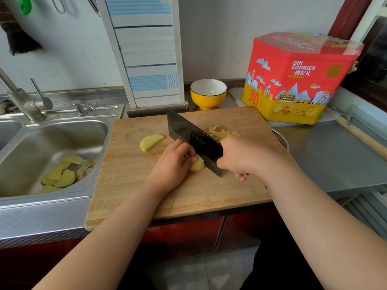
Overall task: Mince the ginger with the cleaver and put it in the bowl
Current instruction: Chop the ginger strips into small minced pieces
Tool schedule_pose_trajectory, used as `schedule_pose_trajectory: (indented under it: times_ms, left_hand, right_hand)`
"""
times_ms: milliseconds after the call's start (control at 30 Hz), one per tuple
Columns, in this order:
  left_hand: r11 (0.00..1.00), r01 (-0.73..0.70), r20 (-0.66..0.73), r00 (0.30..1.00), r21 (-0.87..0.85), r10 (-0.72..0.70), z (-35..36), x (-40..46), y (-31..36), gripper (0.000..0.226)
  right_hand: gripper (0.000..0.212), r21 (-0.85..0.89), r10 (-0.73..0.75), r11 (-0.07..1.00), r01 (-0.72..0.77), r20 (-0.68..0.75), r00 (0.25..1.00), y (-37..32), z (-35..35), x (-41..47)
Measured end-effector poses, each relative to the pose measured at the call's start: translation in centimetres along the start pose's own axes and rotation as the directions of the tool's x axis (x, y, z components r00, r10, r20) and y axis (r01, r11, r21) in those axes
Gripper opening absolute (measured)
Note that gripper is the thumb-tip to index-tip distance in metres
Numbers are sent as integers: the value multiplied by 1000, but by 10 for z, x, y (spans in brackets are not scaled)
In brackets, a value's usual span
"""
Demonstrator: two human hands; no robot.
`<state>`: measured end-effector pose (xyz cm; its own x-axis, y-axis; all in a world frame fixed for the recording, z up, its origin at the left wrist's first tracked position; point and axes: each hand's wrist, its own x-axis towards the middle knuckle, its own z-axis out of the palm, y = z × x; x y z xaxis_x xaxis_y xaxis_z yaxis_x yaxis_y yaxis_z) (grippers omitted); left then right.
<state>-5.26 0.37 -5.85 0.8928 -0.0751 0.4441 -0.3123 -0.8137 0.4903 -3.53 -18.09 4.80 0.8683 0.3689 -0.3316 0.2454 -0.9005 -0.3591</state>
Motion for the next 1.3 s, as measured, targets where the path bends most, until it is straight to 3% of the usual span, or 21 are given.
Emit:
schedule_pose_trajectory:
  times_ms: [367, 600, 933, 1133, 1300]
  left_hand:
    - [998, 1, -2, 1000, -55, -1, 1, 1, -3, 19]
    - [998, -15, -13, 1000, -58, 15, 2, 1, -4, 20]
    - [999, -10, -6, 1000, -44, 10, 1, 1, -4, 19]
    - [999, -26, -20, 999, -22, 25, 0, 1, -5, 10]
    - [999, -7, -16, 1000, -34, 6, 0, 0, -3, 14]
  right_hand:
    - [31, 12, -24, 1000, 24, -25, 999, -9, -19, -2]
    - [4, -51, -25, 998, 25, -10, 1000, -19, -29, -2]
    - [14, -23, 31, 999, -30, 51, 998, -21, -21, 8]
    - [42, -36, 52, 998, -51, 30, 998, -16, 2, 10]
    - [26, 7, 59, 998, -59, -29, 998, -7, 4, 8]
